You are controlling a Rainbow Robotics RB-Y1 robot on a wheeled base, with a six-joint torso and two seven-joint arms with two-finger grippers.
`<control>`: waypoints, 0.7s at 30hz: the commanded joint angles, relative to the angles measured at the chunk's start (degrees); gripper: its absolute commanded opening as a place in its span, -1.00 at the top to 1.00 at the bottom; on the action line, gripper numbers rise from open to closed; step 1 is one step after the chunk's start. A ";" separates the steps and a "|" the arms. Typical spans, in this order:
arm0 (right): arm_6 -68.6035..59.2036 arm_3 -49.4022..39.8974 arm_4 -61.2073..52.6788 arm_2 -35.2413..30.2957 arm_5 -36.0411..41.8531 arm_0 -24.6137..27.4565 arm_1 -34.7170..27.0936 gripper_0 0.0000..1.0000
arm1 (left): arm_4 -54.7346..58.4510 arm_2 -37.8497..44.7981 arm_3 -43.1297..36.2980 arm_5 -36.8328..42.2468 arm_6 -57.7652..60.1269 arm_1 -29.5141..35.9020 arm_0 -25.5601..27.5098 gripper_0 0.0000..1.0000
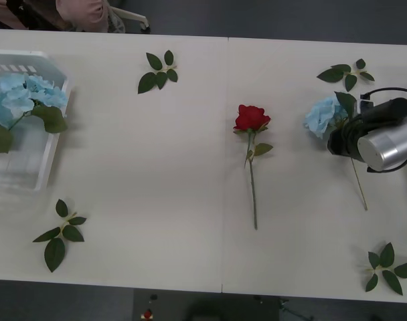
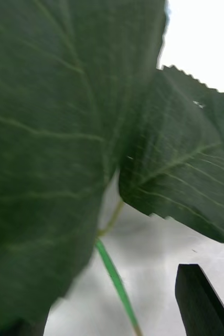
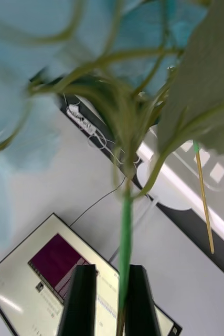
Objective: Put the red flowers into the right box and the blue flowers into the left box
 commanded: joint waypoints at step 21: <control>9.25 2.25 -2.37 0.06 -5.19 -1.83 -0.96 1.00 | 63.26 11.22 -7.69 11.92 -7.14 1.54 -3.08 -1.00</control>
